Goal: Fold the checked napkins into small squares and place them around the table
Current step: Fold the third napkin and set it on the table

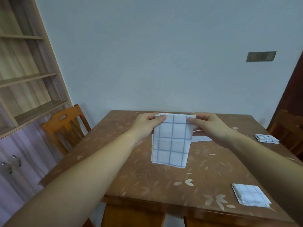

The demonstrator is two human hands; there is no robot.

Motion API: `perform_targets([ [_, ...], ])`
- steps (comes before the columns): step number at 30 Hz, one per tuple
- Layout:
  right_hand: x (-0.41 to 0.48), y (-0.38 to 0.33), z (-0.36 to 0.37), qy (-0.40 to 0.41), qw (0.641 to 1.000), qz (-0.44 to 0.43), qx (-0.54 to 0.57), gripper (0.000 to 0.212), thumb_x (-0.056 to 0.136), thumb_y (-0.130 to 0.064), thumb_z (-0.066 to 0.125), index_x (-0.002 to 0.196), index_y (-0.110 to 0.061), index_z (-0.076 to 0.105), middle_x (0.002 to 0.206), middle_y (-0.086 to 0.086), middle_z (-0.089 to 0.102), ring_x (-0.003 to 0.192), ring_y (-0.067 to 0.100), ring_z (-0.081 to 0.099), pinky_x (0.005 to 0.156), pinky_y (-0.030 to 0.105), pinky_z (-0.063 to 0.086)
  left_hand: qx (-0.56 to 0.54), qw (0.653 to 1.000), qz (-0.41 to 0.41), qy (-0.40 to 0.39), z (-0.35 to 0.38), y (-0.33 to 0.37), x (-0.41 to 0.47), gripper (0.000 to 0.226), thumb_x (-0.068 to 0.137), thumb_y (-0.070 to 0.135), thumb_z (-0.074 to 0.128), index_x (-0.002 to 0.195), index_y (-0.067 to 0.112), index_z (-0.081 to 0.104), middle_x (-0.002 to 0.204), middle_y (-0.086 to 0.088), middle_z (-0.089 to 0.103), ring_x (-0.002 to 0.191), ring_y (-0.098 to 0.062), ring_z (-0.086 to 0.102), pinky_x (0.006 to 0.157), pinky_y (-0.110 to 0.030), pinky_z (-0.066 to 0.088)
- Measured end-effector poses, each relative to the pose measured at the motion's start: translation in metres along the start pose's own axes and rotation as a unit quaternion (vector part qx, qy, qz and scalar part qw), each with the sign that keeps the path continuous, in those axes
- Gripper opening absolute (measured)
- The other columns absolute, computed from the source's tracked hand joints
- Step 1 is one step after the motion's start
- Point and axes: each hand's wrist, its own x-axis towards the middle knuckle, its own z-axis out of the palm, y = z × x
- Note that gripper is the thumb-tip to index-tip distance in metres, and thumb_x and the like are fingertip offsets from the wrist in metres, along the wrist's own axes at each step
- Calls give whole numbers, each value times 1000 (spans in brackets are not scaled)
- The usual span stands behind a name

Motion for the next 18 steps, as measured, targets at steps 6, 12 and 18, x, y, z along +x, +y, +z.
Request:
perform_targets([
  [6, -2, -6, -2, 71, 991, -61, -94, 10, 84, -14, 74, 93, -19, 71, 93, 23, 67, 79, 18, 64, 77, 33, 61, -10, 1000, 6, 22, 3, 1, 1, 8, 86, 12, 71, 80, 10, 76, 85, -12, 71, 79, -24, 63, 78, -37, 46],
  [12, -6, -14, -4, 63, 959, -115, -250, 8, 88, -19, 68, 85, -26, 67, 85, -13, 72, 73, 5, 71, 68, 14, 48, -36, 999, -5, 38, 4, 2, 1, 5, 84, 9, 72, 79, 11, 74, 70, 1, 73, 62, -10, 67, 63, -22, 54],
  [18, -6, -15, -5, 33, 950, -91, -296, 8, 86, -25, 71, 80, -29, 67, 78, -16, 73, 79, 10, 69, 66, 24, 46, -47, 998, -23, 41, 3, 2, -1, 4, 83, 12, 74, 79, 10, 74, 77, -9, 71, 68, -20, 67, 71, -33, 55],
])
